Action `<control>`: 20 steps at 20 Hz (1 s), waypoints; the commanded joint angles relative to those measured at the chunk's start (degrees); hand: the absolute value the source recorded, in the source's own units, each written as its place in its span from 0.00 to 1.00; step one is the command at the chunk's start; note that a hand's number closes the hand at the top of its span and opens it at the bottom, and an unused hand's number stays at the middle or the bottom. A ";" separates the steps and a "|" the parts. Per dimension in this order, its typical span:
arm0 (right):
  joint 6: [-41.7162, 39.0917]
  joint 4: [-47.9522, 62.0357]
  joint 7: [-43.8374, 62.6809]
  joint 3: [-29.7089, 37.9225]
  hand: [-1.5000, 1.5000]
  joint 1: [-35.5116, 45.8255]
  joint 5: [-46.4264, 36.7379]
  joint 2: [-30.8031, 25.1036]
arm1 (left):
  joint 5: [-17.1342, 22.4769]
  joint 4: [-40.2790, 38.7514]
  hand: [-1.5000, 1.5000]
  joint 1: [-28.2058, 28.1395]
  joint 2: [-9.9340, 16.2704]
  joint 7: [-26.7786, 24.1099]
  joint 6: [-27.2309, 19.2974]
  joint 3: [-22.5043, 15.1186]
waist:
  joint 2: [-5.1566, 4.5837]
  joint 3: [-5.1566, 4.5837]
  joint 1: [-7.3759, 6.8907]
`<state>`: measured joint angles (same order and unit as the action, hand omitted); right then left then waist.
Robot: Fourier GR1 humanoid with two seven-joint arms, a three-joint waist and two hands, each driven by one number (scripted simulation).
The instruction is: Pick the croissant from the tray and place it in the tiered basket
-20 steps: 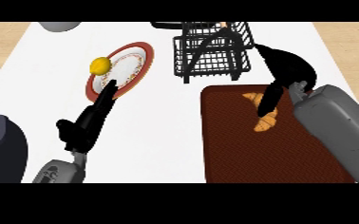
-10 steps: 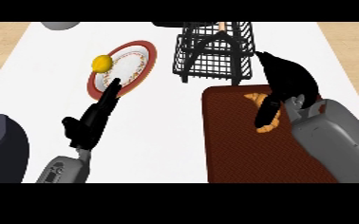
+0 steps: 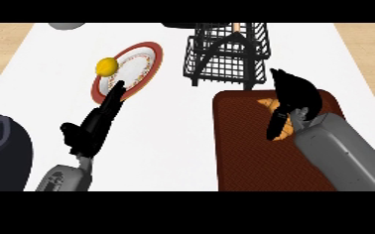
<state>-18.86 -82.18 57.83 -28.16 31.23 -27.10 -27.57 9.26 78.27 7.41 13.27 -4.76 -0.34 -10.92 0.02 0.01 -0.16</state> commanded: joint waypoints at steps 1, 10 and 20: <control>1.90 1.05 -0.44 1.11 0.00 -5.13 -4.14 2.23 | -1.61 -2.01 0.50 0.94 -2.07 -0.99 -0.11 0.29 | -0.02 -0.01 0.22; 1.34 7.85 -3.95 5.70 0.00 -6.56 -10.74 6.19 | -2.39 -6.32 0.50 1.31 -1.96 -4.19 3.60 3.59 | -0.09 -0.02 0.14; 1.76 16.55 -13.54 13.19 0.00 -5.57 -17.00 9.18 | -4.54 4.47 0.50 -2.47 -3.97 3.98 3.22 3.62 | -0.03 0.01 -0.19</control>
<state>-17.79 -70.69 47.52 -17.54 24.01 -41.94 -19.78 4.66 78.62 5.68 9.55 -5.16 2.56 -7.68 0.00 0.00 -0.18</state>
